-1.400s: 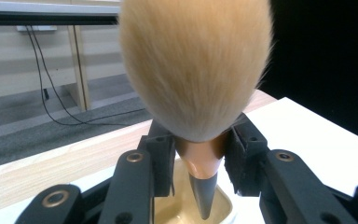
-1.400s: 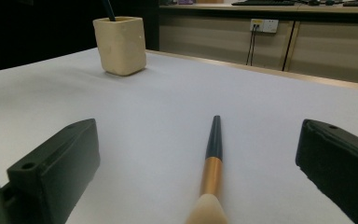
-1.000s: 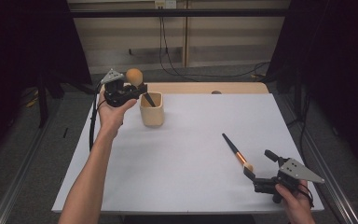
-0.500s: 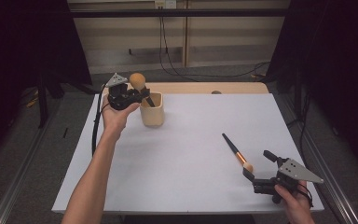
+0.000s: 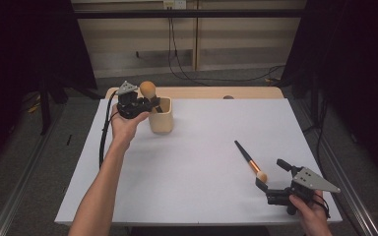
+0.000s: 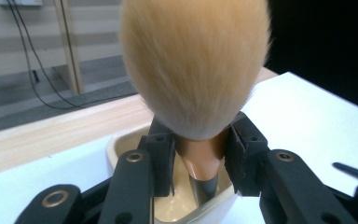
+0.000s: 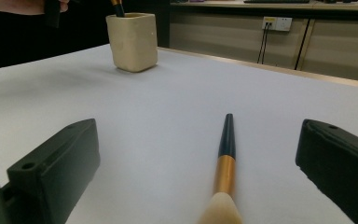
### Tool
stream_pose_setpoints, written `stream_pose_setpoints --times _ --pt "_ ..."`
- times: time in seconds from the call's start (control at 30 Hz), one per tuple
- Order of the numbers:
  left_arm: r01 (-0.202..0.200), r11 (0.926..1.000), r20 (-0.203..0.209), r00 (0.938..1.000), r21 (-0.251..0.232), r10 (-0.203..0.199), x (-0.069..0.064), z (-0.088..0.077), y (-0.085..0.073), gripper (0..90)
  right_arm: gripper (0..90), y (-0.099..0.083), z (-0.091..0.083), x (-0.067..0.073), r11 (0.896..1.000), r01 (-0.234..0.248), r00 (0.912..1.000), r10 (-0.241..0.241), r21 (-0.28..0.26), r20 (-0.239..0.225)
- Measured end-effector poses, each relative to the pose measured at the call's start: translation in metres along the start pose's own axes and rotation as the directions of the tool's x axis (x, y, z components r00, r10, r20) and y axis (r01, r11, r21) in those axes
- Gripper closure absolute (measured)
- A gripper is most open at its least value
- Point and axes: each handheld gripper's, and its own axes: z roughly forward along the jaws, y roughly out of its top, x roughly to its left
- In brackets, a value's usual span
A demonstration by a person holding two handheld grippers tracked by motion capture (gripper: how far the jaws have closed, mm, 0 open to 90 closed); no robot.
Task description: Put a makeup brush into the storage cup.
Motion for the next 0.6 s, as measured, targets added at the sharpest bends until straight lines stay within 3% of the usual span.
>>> stream_pose_setpoints --times 0.07,0.27,0.37,0.4,0.47,0.6 --pt "-0.001 0.9999 -0.01 1.0 0.017 0.001 0.0014 0.0013 -0.0029 65.6 0.0 0.0 0.0 0.0 1.0 0.0 1.0 0.0 0.0 0.001" --pt "0.01 0.9999 0.0 0.9999 0.003 -0.01 0.0016 0.0011 -0.0077 64.7 0.0 -0.0006 0.0003 -0.0002 1.0 -0.004 1.0 0.004 0.007 -0.007" --pt "0.02 0.9998 -0.002 0.9998 0.001 -0.02 0.0009 0.0001 -0.0064 53.8 0.0 -0.0005 0.0008 0.0012 1.0 -0.003 0.9999 0.003 0.008 -0.014" --pt "0.023 0.9997 -0.009 0.9997 0.003 -0.023 0.0006 -0.0003 -0.0064 45.9 0.0 -0.0005 0.0008 0.0016 1.0 -0.001 0.9999 0.001 0.009 -0.016" --pt "0.018 0.9997 -0.021 0.9996 0.014 -0.018 0.002 -0.0013 -0.0078 41.5 0.0 -0.0005 0.0006 0.002 1.0 -0.001 0.9998 0.001 0.01 -0.018" --pt "0.035 0.9993 -0.083 0.996 0.01 -0.034 0.0058 -0.0055 -0.0102 25.2 0.0 -0.0007 0.0003 0.0013 1.0 0.002 0.9999 -0.001 0.009 -0.016"
